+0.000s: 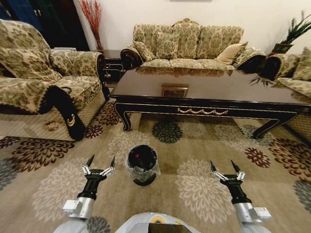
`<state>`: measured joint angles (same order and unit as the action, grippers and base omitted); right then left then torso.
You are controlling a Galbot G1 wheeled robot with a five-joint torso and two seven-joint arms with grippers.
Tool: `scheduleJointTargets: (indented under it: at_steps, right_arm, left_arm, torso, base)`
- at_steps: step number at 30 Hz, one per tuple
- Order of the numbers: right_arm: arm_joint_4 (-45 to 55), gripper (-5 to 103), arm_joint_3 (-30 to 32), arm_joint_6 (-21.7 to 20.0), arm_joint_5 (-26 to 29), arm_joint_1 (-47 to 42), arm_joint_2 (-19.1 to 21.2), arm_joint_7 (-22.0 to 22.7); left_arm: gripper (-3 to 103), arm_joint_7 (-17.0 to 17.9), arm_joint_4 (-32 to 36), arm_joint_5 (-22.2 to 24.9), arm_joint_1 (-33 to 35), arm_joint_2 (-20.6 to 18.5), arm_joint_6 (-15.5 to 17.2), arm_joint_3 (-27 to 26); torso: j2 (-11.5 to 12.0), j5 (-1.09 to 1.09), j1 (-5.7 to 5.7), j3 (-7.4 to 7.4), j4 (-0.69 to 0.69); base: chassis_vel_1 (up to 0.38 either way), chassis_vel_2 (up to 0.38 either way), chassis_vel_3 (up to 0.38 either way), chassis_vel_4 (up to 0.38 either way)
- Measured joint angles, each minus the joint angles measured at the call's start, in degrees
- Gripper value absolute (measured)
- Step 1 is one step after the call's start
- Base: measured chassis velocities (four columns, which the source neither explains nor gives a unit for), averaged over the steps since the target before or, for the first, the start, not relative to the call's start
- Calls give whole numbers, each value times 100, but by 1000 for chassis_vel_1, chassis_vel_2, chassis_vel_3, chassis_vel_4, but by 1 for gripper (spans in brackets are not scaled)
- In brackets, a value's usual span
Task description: Move to the front of the table and pick up the trash from the floor, then place it into the trash bin.
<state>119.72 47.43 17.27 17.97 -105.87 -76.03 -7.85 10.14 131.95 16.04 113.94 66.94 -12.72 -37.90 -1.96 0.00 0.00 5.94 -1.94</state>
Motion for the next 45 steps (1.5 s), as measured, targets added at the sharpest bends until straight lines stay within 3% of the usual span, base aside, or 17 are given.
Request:
scheduleJointTargets:
  at_steps: [45]
  right_arm:
    - [-1,100,-1,-1,0,1,1,2]
  left_arm:
    - [100,0,0,0,0,-1,1,1]
  torso:
    - [-1,-1,0,0,0]
  base:
    - [128,-135,-127,128]
